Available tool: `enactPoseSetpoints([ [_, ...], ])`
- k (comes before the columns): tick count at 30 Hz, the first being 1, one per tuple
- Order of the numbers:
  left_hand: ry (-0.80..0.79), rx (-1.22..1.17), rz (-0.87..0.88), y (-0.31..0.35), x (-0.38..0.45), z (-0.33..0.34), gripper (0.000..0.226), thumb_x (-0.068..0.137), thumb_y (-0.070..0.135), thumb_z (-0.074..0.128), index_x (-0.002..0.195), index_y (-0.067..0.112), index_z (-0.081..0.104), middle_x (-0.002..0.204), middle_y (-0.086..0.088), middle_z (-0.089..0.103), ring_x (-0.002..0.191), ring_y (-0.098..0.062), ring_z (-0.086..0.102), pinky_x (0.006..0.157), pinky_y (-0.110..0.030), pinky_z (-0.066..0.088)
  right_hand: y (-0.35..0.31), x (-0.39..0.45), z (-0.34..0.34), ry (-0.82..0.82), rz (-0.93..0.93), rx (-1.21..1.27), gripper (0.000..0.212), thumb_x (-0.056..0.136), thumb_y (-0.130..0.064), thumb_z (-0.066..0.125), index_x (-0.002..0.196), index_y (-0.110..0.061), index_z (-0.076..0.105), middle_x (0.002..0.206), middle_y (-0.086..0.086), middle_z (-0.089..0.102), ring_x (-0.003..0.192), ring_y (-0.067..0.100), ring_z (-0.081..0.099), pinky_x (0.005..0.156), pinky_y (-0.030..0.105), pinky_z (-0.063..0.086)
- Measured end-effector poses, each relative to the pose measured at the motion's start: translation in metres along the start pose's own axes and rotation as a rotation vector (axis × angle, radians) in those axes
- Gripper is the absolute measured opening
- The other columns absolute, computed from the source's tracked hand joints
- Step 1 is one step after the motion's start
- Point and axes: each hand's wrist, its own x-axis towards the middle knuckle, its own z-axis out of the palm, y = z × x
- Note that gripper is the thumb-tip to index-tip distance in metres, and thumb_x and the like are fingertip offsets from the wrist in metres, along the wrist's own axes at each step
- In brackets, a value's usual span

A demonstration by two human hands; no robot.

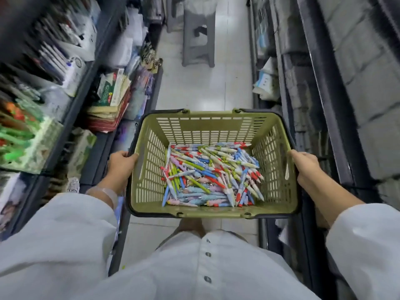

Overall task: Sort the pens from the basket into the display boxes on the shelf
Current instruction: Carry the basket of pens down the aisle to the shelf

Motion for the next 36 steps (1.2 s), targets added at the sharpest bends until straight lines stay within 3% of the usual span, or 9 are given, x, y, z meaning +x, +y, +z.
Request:
enactPoseSetpoints([
  [4, -0.024, 0.001, 0.043, 0.085, 0.108, 0.044, 0.023, 0.087, 0.013, 0.061, 0.065, 0.009, 0.055, 0.064, -0.008, 0.055, 0.062, -0.022, 0.051, 0.051, -0.023, 0.039, -0.086, 0.091, 0.055, 0.046, 0.033, -0.006, 0.034, 0.089, -0.021, 0.058, 0.106, 0.008, 0.059, 0.116, 0.028, 0.059, 0.098, 0.036, 0.060, 0.091, 0.044, 0.048],
  [7, -0.030, -0.037, 0.011, 0.156, 0.174, 0.071, 0.030, 0.088, 0.011, 0.060, 0.060, 0.017, 0.050, 0.052, 0.004, 0.054, 0.051, -0.014, 0.053, 0.042, -0.015, 0.038, -0.161, 0.146, 0.087, 0.061, 0.027, -0.011, 0.042, 0.089, -0.020, 0.058, 0.116, 0.012, 0.054, 0.113, 0.031, 0.059, 0.085, 0.033, 0.059, 0.089, 0.048, 0.048],
  [11, -0.048, -0.011, 0.037, 0.244, 0.261, 0.101, 0.011, 0.088, 0.013, 0.059, 0.081, 0.006, 0.063, 0.066, -0.005, 0.060, 0.062, -0.021, 0.055, 0.056, -0.023, 0.041, -0.253, 0.217, 0.123, 0.044, 0.000, 0.033, 0.026, 0.086, -0.017, 0.059, 0.098, 0.006, 0.061, 0.076, 0.018, 0.057, 0.060, 0.025, 0.050, 0.062, 0.035, 0.046],
  [13, -0.026, 0.000, 0.048, 0.283, 0.308, 0.119, 0.013, 0.086, 0.016, 0.062, 0.075, 0.009, 0.062, 0.066, -0.006, 0.058, 0.063, -0.020, 0.052, 0.061, -0.026, 0.039, -0.300, 0.260, 0.145, 0.023, -0.002, 0.051, 0.010, 0.085, -0.016, 0.058, 0.089, -0.007, 0.058, 0.077, 0.017, 0.051, 0.058, 0.027, 0.048, 0.060, 0.036, 0.043],
  [16, 0.043, 0.026, 0.048, 0.335, 0.378, 0.152, 0.026, 0.083, 0.017, 0.064, 0.059, 0.016, 0.054, 0.057, -0.001, 0.052, 0.065, -0.020, 0.050, 0.062, -0.028, 0.037, -0.365, 0.334, 0.188, -0.001, -0.001, 0.045, 0.012, 0.085, -0.016, 0.059, 0.091, -0.006, 0.057, 0.070, 0.017, 0.051, 0.056, 0.029, 0.050, 0.054, 0.036, 0.043],
  [20, 0.100, 0.060, -0.003, 0.406, 0.465, 0.189, 0.025, 0.083, 0.016, 0.064, 0.060, 0.012, 0.055, 0.057, -0.002, 0.051, 0.062, -0.020, 0.049, 0.061, -0.027, 0.034, -0.463, 0.434, 0.247, -0.067, -0.005, -0.020, 0.025, 0.087, -0.013, 0.056, 0.066, -0.001, 0.051, 0.064, 0.014, 0.048, 0.051, 0.027, 0.046, 0.044, 0.026, 0.041],
  [27, 0.142, -0.047, -0.081, 0.537, 0.588, 0.212, 0.016, 0.083, 0.013, 0.062, 0.072, 0.003, 0.061, 0.064, -0.014, 0.056, 0.062, -0.023, 0.051, 0.059, -0.033, 0.043, -0.643, 0.540, 0.336, -0.183, -0.066, -0.060, 0.017, 0.091, -0.019, 0.052, 0.092, -0.002, 0.054, 0.058, 0.015, 0.051, 0.055, 0.027, 0.046, 0.056, 0.035, 0.043],
  [30, 0.199, -0.061, -0.080, 0.581, 0.651, 0.220, 0.019, 0.082, 0.013, 0.063, 0.064, 0.009, 0.060, 0.064, -0.013, 0.056, 0.063, -0.024, 0.052, 0.065, -0.035, 0.047, -0.704, 0.579, 0.381, -0.163, -0.106, -0.030, 0.025, 0.091, -0.021, 0.054, 0.105, -0.001, 0.058, 0.080, 0.015, 0.053, 0.071, 0.028, 0.052, 0.071, 0.042, 0.047],
  [36, 0.169, -0.124, -0.077, 0.663, 0.808, 0.233, 0.025, 0.088, 0.013, 0.059, 0.064, 0.006, 0.057, 0.059, -0.012, 0.051, 0.059, -0.025, 0.050, 0.061, -0.033, 0.043, -0.808, 0.659, 0.490, -0.122, -0.108, 0.011, 0.018, 0.087, -0.021, 0.057, 0.083, -0.004, 0.054, 0.072, 0.010, 0.055, 0.060, 0.024, 0.052, 0.060, 0.030, 0.044],
])
